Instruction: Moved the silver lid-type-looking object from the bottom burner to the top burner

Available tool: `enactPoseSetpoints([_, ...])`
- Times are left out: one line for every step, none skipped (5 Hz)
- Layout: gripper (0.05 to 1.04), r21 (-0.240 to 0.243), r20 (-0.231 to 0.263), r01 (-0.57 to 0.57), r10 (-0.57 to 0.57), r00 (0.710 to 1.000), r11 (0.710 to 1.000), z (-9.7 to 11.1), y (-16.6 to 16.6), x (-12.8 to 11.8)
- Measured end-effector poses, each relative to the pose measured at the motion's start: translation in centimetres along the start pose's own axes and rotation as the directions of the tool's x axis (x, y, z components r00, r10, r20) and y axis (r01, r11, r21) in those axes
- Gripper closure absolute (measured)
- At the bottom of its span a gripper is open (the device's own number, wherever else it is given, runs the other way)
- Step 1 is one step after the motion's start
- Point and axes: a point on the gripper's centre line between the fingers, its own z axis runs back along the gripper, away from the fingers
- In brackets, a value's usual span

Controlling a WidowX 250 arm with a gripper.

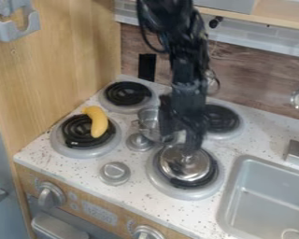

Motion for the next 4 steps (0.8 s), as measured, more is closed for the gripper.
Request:
enactPoseSetpoints([0.084,-0.002,-0.038,0.015,-0.015,0.999,1.000,-2.3,-0.7,0.8])
enactPoseSetpoints([0.084,0.006,-0.045,0.010,-0.009,0.999,1.000,-3.4,-1.0,1.2])
enactPoseSetpoints([0.146,0.023,-0.029,-0.002,0.003,1.000,1.000,-3.9,-0.6,2.1])
enactPoseSetpoints([0.426,0.042,-0.016,0.008,-0.008,1.000,0.999,-4.0,-0.3,2.3])
